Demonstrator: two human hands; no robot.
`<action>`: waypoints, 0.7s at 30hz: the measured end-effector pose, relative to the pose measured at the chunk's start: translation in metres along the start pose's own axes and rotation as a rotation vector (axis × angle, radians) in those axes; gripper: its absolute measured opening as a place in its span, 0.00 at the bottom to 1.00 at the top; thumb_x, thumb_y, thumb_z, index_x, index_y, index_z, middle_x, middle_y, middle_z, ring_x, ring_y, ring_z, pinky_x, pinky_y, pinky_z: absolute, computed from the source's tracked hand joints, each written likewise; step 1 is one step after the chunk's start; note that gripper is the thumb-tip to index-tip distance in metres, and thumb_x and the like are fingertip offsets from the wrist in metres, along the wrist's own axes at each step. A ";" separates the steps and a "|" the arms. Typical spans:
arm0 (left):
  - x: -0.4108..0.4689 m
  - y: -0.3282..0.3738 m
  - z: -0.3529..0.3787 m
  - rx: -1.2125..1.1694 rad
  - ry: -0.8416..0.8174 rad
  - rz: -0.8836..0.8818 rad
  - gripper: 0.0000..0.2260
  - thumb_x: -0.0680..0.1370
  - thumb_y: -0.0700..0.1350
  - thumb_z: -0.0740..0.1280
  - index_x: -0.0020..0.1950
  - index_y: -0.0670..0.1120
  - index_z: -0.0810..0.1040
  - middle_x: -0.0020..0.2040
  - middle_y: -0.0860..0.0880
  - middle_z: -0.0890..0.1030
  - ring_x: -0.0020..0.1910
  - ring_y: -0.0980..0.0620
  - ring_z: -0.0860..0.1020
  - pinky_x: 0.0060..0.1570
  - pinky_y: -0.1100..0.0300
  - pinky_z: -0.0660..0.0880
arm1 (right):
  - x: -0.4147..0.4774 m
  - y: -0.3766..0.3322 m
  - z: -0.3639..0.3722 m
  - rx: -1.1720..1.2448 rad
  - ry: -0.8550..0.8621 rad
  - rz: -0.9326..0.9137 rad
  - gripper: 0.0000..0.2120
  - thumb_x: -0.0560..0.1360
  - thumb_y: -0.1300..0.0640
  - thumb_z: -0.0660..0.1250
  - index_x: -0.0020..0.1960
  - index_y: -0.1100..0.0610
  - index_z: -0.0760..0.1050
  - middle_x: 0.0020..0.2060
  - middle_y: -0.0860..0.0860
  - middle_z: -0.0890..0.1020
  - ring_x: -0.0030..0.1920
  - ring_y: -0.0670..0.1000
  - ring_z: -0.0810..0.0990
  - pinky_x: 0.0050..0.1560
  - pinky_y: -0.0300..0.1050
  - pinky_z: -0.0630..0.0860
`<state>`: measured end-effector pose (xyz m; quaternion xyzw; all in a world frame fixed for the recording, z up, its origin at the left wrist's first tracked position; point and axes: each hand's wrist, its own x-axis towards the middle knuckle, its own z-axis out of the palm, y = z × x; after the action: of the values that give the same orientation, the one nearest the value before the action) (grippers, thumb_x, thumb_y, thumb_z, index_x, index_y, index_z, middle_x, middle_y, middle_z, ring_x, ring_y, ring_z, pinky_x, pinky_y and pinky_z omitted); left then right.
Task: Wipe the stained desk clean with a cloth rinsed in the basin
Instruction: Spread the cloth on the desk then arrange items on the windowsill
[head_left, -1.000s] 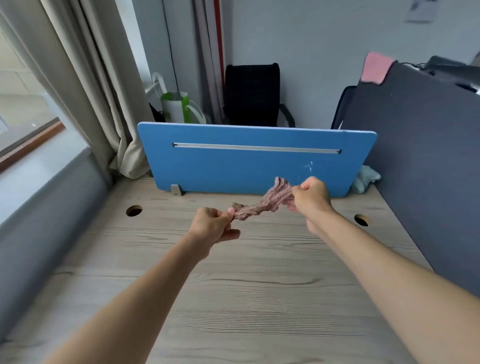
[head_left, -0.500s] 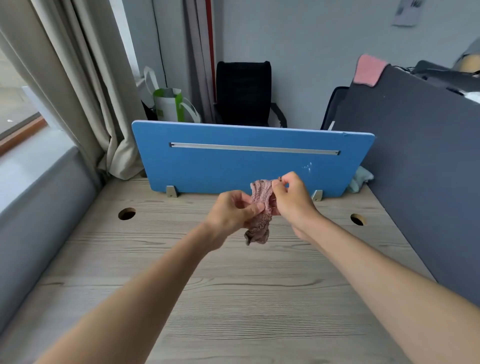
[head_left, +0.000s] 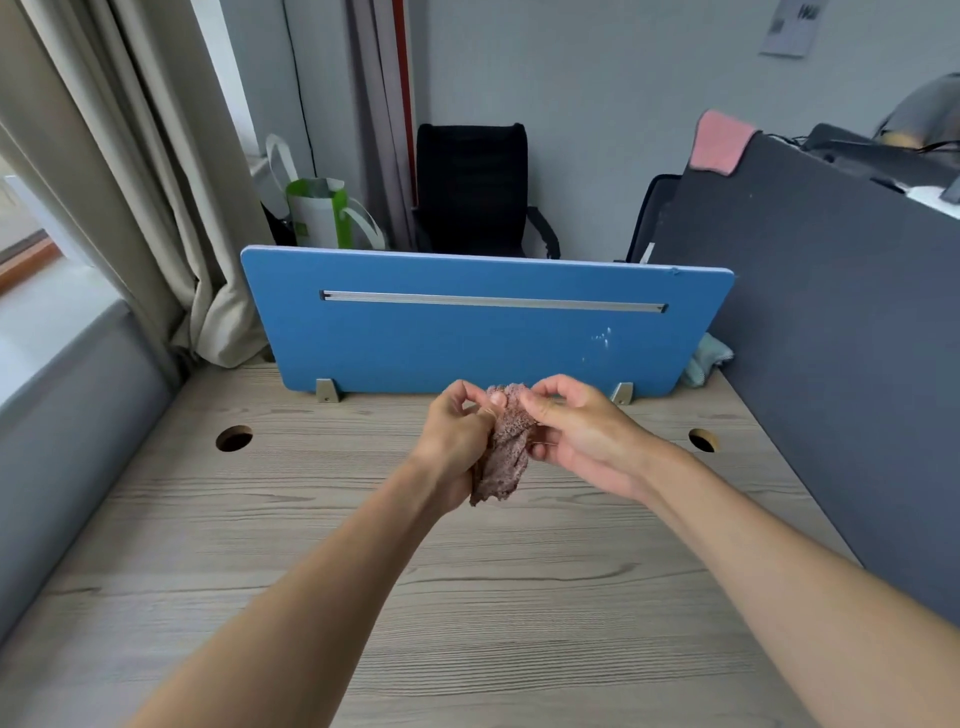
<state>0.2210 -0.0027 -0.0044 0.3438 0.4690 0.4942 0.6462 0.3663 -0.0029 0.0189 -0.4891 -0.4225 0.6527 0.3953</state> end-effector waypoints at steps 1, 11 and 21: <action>0.000 -0.001 0.001 -0.008 0.019 0.007 0.06 0.84 0.38 0.61 0.46 0.43 0.69 0.38 0.41 0.79 0.30 0.49 0.78 0.25 0.59 0.75 | 0.000 0.001 -0.001 0.029 -0.010 0.014 0.06 0.82 0.60 0.63 0.57 0.61 0.72 0.43 0.54 0.83 0.40 0.51 0.79 0.37 0.42 0.74; 0.011 -0.010 0.007 0.290 0.122 0.002 0.06 0.81 0.48 0.67 0.51 0.46 0.76 0.45 0.44 0.80 0.42 0.48 0.79 0.43 0.52 0.77 | 0.009 0.011 -0.008 -0.215 0.286 -0.084 0.08 0.77 0.68 0.67 0.55 0.59 0.75 0.48 0.58 0.83 0.47 0.54 0.82 0.47 0.47 0.78; 0.012 -0.011 -0.005 0.224 0.143 -0.047 0.07 0.80 0.34 0.65 0.43 0.35 0.78 0.40 0.36 0.81 0.34 0.44 0.81 0.42 0.51 0.83 | 0.007 0.010 -0.016 -0.096 0.278 -0.111 0.10 0.78 0.73 0.62 0.54 0.60 0.70 0.49 0.59 0.79 0.47 0.57 0.82 0.46 0.51 0.84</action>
<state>0.2207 0.0055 -0.0195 0.3668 0.5740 0.4467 0.5800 0.3794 0.0032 0.0045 -0.5689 -0.4208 0.5350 0.4616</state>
